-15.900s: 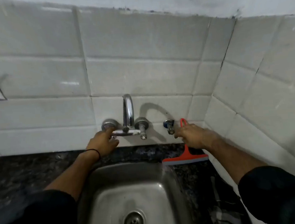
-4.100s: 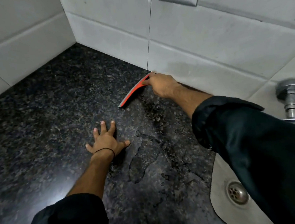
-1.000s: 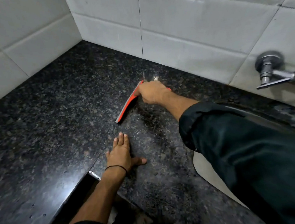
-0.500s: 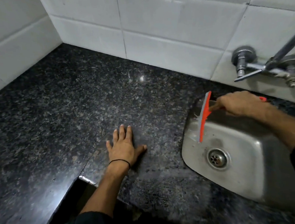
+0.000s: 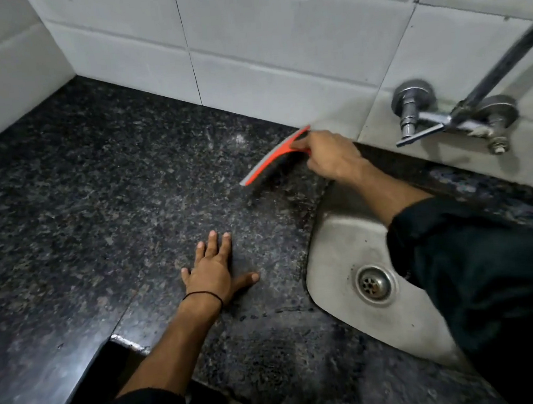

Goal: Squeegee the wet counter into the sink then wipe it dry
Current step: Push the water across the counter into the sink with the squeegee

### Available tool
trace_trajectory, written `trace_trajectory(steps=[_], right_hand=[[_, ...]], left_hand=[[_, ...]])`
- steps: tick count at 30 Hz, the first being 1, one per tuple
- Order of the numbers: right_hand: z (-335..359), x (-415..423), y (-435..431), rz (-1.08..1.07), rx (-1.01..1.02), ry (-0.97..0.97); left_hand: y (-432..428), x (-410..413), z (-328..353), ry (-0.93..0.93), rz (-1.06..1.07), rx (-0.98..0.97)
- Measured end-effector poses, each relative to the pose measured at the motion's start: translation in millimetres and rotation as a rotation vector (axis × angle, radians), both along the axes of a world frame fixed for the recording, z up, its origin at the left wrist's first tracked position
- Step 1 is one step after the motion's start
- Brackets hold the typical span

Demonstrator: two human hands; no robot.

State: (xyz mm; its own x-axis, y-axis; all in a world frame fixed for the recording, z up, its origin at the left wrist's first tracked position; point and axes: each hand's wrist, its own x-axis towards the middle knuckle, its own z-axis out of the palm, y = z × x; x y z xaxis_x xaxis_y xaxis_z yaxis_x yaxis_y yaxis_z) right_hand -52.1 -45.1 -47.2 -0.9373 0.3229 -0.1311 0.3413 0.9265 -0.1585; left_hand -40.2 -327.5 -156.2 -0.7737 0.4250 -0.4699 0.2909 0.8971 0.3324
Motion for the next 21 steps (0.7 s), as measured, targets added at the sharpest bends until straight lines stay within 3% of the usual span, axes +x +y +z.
trace_trajectory(steps=[7,15,21], right_hand=[[-37.1,-46.3,1.9,-0.11,-0.087,-0.108],[-24.6,63.3,24.3,-0.229,-0.103,-0.19],[11.7,134.9,15.1,-0.2,0.11,-0.353]], left_hand=[[-1.5,-8.6,-0.6,-0.043,0.008,0.021],[-2.7,0.8,-4.0,0.002,0.002,0.013],[-12.7,2.5,5.6,-0.016,-0.046,0.083]])
